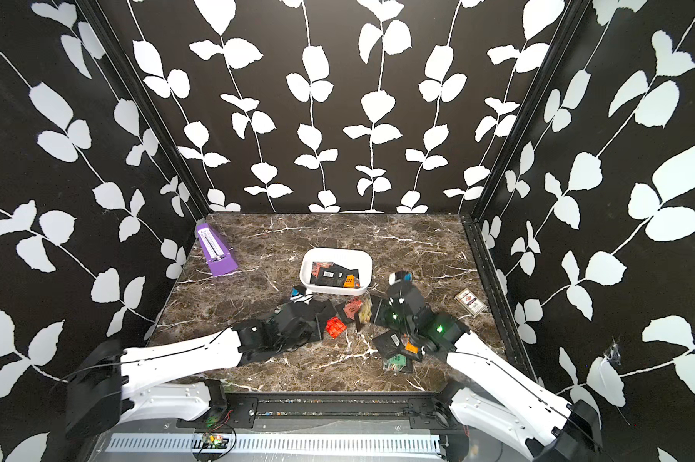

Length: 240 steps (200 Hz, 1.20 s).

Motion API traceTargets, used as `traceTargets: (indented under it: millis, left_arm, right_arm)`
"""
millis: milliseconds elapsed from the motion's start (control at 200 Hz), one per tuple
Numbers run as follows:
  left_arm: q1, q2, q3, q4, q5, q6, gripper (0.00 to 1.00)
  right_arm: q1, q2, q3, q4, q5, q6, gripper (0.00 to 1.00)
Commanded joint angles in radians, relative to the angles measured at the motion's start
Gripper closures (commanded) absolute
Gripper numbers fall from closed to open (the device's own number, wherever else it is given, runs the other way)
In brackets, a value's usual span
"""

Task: Put the tea bags into the storage box
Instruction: Pick up the tea bag from the center of the board, then place the tea bag in the storage box.

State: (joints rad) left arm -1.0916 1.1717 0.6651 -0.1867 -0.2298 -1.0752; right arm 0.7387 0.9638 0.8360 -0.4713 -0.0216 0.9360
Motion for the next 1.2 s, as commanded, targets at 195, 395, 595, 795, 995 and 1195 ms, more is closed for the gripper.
traceTargets:
  millis: [195,395,595,795,995,1195]
  left_arm:
    - [-0.002,-0.184,-0.162,-0.036,-0.101,-0.057,0.91]
    - [-0.001,-0.259,-0.203,-0.046,-0.109,-0.055,0.92]
    - [-0.002,-0.311,-0.228,-0.063,-0.117,-0.053,0.92]
    - [-0.002,-0.359,-0.246,-0.075,-0.121,-0.052,0.92]
    - [-0.002,-0.394,-0.242,-0.066,-0.112,-0.032,0.92]
    - [-0.002,-0.359,-0.236,0.025,-0.081,-0.014,0.92]
  right_arm:
    - [-0.05,0.404,0.396,0.039,0.022,-0.179,1.0]
    - [-0.078,0.7,0.641,0.048,0.036,-0.204,1.0]
    - [-0.085,0.896,0.789,0.005,0.043,-0.192,1.0]
    - [-0.103,0.896,0.764,-0.035,0.073,-0.196,0.52]
    - [-0.113,0.685,0.619,-0.105,0.166,-0.258,0.43]
    - [-0.113,0.349,0.333,-0.201,0.214,-0.222,0.43]
